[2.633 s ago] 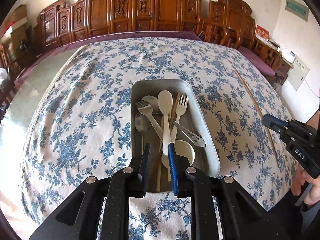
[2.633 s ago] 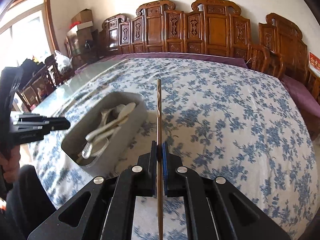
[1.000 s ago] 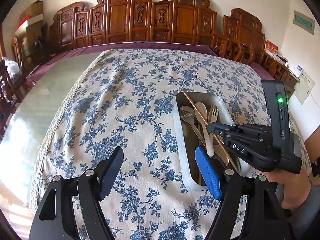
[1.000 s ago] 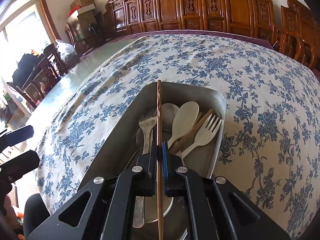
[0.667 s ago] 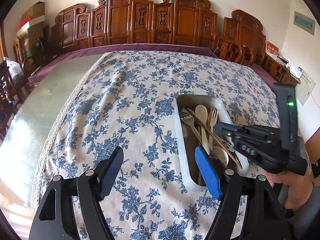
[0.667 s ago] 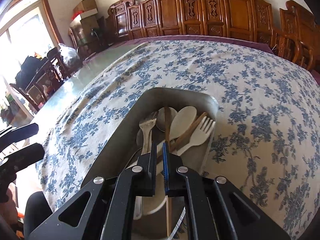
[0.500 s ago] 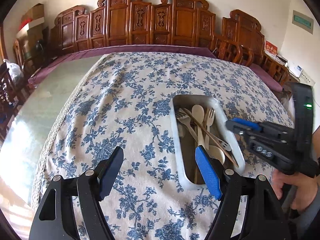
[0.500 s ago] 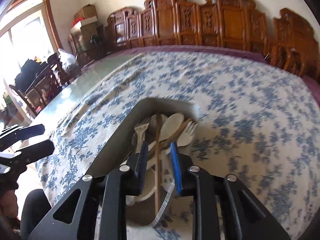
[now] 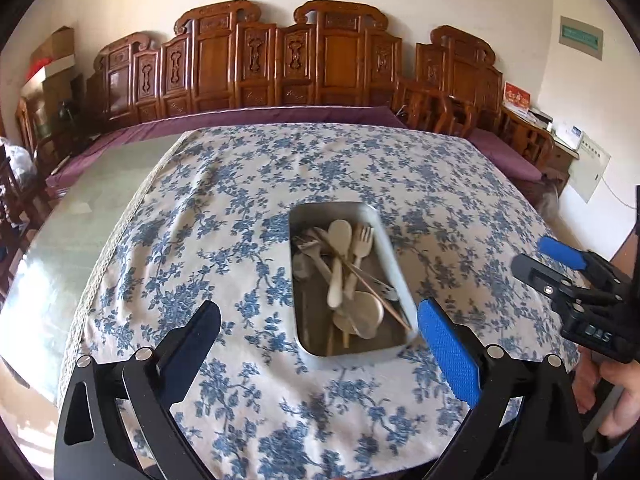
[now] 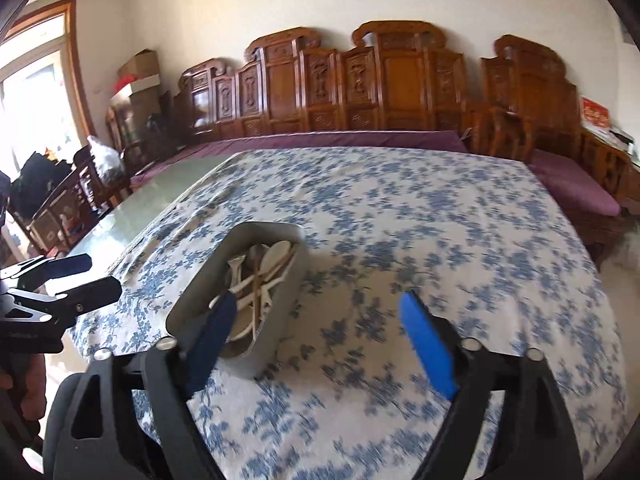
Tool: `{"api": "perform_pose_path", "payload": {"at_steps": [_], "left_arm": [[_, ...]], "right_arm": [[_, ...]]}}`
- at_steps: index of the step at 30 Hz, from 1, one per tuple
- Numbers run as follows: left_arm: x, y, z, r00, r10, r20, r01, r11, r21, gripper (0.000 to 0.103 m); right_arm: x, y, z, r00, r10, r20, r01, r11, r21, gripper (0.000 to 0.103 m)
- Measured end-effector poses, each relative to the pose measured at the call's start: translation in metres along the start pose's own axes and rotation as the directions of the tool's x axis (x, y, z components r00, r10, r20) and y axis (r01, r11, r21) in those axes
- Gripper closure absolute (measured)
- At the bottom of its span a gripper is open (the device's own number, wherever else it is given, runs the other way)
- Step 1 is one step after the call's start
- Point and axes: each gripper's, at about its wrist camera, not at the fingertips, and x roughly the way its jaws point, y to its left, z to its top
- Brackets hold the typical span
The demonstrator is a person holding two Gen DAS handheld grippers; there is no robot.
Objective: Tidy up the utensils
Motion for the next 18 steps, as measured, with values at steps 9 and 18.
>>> {"api": "perform_pose_path", "payload": {"at_steps": [9, 18], "left_arm": [[-0.033, -0.03, -0.004, 0.999, -0.025, 0.04, 0.025, 1.0, 0.017, 0.008], [-0.081, -0.047, 0.006, 0.991, -0.017, 0.136, 0.014, 1.0, 0.025, 0.008]], "right_arm": [[-0.06, -0.017, -0.006, 0.996, -0.064, 0.063, 0.061, 0.997, 0.04, 0.003], [-0.118, -0.016, 0.007, 0.979, -0.116, 0.17, 0.109, 0.993, 0.051, 0.003]]}}
